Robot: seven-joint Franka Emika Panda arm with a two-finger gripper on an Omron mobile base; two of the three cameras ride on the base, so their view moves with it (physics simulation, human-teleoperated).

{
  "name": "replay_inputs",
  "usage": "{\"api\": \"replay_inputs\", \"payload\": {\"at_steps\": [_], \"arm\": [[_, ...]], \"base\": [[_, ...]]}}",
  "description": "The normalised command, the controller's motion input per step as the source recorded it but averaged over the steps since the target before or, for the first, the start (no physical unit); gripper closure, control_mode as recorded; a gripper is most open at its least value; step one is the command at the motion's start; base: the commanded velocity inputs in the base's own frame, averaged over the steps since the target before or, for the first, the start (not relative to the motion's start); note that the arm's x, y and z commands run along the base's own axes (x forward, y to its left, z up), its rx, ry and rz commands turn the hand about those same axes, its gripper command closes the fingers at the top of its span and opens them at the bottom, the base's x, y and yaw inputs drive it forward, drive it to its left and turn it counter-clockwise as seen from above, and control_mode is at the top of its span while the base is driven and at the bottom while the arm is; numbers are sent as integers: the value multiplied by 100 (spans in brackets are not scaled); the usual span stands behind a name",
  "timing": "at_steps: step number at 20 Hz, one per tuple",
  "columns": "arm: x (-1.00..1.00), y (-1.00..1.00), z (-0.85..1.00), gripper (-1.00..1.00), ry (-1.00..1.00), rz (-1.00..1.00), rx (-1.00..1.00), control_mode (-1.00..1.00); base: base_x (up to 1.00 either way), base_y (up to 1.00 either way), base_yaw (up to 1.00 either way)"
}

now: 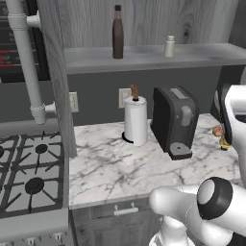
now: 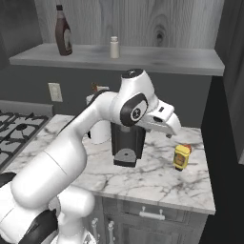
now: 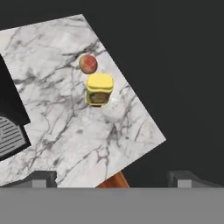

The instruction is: There are various items on the counter. Only move the condiments/shakers into the cabinet.

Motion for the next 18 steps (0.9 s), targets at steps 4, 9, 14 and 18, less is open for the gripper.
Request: {"api": "replay_inputs", "payload": {"at_steps": [4,9,14,18], "arm": [[-8,-54,-58,-100,3,0,13,-100],[-13,-32,-51,-100,-4,1,17,-100],[-12,0,-16,-100,-1,3,3,-100],[-35,0,-50,-100,-13,21,-3,-100]], "base": [[0,0,0],[0,0,0],[0,0,0],[0,0,0]]}}
